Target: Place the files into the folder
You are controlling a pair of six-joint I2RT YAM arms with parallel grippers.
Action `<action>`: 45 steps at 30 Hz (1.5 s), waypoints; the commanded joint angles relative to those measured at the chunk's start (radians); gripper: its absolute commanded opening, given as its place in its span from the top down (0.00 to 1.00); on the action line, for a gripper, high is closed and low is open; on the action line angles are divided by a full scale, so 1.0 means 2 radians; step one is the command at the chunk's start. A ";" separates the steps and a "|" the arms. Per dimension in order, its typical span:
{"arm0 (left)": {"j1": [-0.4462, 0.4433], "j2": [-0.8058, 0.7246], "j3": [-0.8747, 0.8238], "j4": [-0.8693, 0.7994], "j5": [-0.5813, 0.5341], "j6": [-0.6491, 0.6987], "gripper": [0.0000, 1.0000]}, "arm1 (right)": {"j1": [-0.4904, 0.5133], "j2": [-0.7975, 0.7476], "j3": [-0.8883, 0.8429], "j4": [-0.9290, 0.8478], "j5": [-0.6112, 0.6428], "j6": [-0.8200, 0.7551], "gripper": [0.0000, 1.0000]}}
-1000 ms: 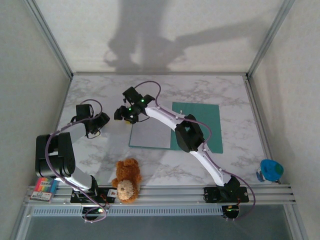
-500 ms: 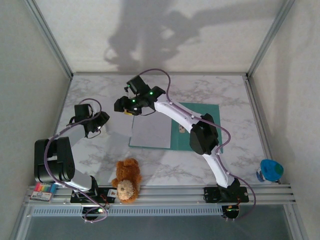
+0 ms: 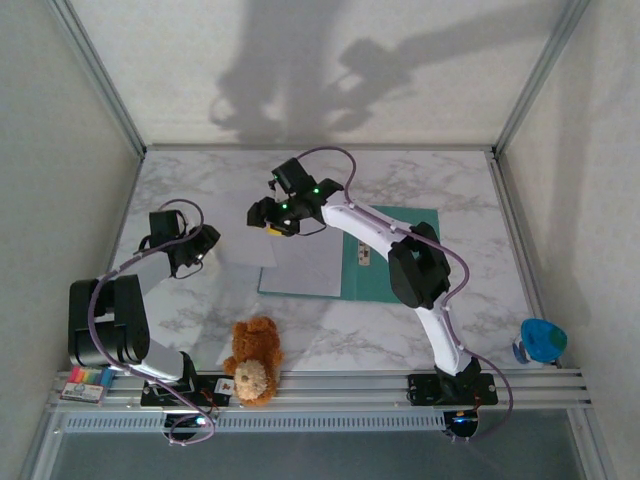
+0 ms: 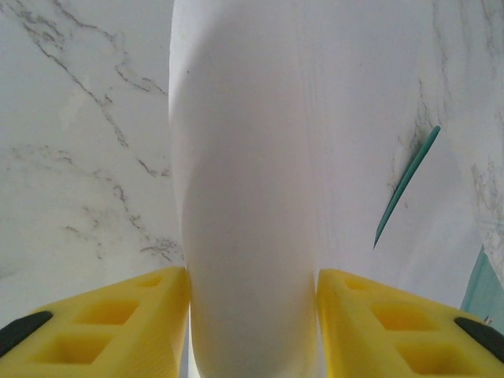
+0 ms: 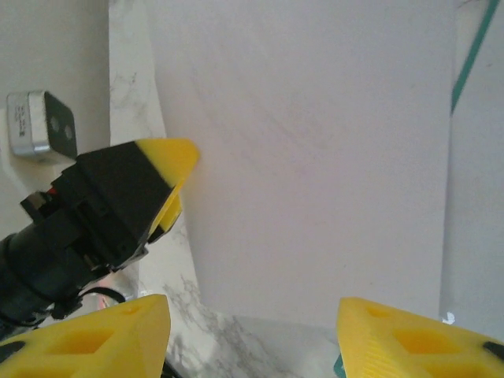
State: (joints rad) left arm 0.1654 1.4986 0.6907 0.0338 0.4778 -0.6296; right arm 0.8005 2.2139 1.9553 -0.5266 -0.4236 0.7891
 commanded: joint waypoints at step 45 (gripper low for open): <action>-0.031 0.009 0.009 0.009 0.050 -0.020 0.64 | -0.066 0.090 -0.025 0.071 -0.102 0.068 0.41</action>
State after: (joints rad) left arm 0.1165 1.5055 0.6910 0.0498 0.5804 -0.6670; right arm 0.6582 2.3592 1.9163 -0.4061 -0.6003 0.9062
